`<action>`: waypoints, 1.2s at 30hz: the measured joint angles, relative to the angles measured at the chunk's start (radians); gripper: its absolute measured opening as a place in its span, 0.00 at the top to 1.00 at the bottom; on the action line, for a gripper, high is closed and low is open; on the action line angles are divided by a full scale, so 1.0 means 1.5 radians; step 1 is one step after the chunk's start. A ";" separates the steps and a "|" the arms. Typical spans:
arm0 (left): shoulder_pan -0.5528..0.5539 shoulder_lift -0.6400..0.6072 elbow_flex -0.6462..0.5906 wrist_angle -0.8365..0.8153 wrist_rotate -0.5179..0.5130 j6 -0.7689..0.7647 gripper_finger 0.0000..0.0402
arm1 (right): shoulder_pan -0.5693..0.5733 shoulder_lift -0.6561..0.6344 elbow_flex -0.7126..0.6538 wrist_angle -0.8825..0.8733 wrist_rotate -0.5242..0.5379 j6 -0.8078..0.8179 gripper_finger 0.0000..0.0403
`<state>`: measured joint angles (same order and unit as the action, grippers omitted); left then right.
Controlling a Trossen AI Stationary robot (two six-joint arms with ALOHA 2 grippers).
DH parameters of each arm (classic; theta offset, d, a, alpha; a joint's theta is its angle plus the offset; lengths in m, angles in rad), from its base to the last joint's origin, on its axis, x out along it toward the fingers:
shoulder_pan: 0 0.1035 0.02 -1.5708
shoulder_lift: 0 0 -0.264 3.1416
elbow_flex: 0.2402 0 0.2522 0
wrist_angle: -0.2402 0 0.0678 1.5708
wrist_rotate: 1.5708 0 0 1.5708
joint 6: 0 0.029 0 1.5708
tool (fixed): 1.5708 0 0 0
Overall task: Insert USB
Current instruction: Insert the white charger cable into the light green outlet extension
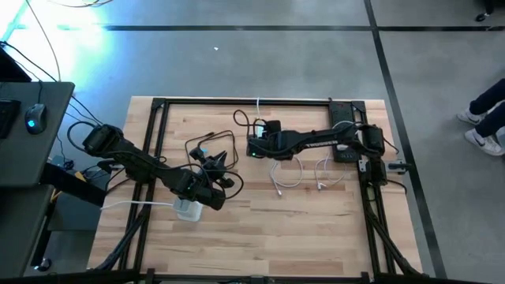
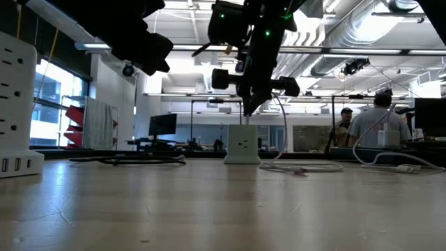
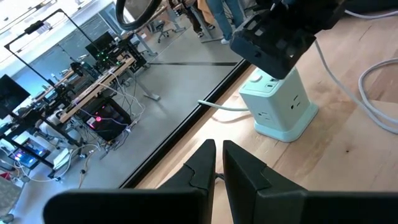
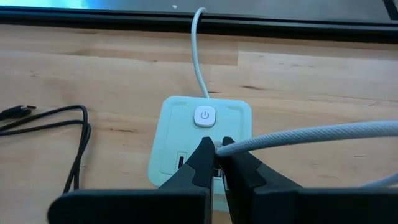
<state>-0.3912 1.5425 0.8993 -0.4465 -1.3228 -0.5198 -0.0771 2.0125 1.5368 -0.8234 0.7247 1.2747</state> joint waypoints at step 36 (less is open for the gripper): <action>0.000 0.000 0.000 0.000 0.002 0.000 0.98 | -0.041 -0.012 0.056 -0.084 -0.123 -0.076 1.00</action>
<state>-0.3915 1.5425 0.8989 -0.4466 -1.3197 -0.5201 -0.1393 1.9947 1.6214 -0.9495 0.5396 1.1612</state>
